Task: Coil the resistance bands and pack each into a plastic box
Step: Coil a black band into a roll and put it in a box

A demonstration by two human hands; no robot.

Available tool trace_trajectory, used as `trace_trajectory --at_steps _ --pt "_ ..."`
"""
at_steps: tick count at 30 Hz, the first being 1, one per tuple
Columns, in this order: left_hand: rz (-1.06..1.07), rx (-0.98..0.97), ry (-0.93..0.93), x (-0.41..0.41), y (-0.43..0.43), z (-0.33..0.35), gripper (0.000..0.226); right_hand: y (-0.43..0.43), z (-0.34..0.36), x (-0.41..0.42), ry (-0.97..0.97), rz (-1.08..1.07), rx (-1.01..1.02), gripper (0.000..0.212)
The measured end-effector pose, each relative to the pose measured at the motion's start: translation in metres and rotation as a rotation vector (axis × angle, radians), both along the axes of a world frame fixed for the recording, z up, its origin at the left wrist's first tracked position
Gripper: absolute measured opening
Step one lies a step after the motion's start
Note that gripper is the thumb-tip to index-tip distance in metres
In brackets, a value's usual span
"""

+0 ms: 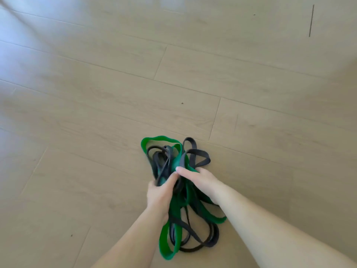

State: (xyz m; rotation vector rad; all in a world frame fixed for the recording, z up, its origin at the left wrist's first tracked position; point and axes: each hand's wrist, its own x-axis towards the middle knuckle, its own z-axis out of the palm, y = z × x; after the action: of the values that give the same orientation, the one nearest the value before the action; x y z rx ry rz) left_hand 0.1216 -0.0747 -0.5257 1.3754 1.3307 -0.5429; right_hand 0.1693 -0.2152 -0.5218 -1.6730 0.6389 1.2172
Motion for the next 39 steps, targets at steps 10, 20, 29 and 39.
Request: trace_trajectory --at_steps 10,20,29,39 --pt "-0.333 -0.333 -0.181 0.04 -0.059 0.072 0.051 -0.063 0.072 0.023 -0.016 -0.263 0.184 0.055" --pt "-0.802 -0.372 -0.382 0.055 -0.224 0.4 0.044 -0.233 0.38 -0.02 -0.147 -0.596 0.156 0.062" --pt "-1.15 -0.284 -0.275 0.039 -0.454 0.672 0.062 -0.442 0.68 -0.099 -0.201 -0.843 0.229 0.058" --pt "-1.369 -0.449 -0.323 0.047 -0.718 0.816 0.045 -0.687 0.818 -0.108 -0.285 -1.104 0.15 0.057"
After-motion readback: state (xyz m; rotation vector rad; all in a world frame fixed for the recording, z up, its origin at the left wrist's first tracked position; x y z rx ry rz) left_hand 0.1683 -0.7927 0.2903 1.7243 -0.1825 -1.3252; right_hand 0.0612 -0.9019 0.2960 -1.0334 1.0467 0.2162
